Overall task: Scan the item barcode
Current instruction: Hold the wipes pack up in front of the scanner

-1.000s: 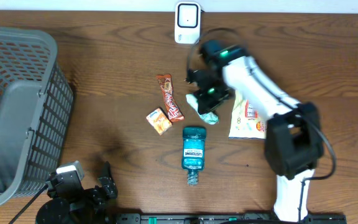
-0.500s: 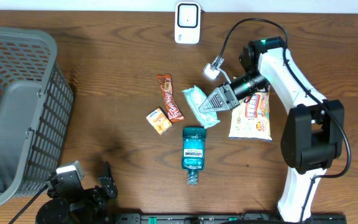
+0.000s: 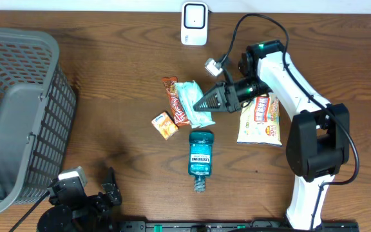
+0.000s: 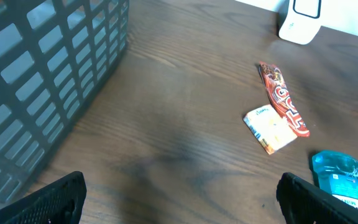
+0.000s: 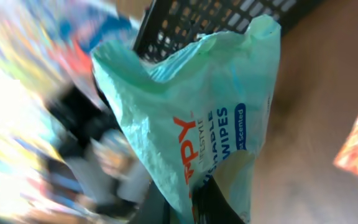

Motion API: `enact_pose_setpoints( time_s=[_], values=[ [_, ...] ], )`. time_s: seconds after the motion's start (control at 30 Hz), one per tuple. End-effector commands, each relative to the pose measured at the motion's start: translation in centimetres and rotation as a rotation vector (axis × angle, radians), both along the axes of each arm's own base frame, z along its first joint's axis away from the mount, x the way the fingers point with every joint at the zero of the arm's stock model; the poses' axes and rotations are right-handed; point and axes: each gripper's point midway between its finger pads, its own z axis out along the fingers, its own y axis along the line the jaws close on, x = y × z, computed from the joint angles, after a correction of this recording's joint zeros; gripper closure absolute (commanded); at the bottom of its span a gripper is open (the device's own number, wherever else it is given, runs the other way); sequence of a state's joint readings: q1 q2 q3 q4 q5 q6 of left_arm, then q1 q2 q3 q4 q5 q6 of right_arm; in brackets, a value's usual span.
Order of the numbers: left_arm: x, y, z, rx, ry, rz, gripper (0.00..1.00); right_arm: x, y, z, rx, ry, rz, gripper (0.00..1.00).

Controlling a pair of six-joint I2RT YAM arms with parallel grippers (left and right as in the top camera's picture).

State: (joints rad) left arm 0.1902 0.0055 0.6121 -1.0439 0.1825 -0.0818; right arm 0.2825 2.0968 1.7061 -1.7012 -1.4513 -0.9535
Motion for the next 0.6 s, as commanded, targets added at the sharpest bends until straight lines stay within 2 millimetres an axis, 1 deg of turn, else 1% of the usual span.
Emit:
enact_pose_setpoints(
  time_s=[0.0, 0.07, 0.13, 0.33, 0.57],
  values=[
    [0.0, -0.1, 0.0, -0.012, -0.002, -0.002, 0.02, 0.4, 0.2, 1.4, -0.108, 0.498, -0.072, 0.99],
    [0.0, -0.1, 0.0, -0.012, -0.002, -0.002, 0.02, 0.7, 0.3, 2.0, -0.1, 0.596, -0.087, 0.99],
    [0.0, -0.1, 0.0, -0.012, -0.002, -0.002, 0.02, 0.9, 0.2, 2.1, -0.116, 0.66, -0.095, 0.99],
    [0.0, -0.1, 0.0, -0.012, -0.002, -0.002, 0.02, 1.4, -0.4, 2.1, -0.103, 0.642, -0.114, 0.99],
    [0.0, -0.1, 0.0, -0.011, -0.001, -0.003, 0.02, 1.4, -0.5, 2.1, -0.102, 0.642, -0.115, 0.99]
  ],
)
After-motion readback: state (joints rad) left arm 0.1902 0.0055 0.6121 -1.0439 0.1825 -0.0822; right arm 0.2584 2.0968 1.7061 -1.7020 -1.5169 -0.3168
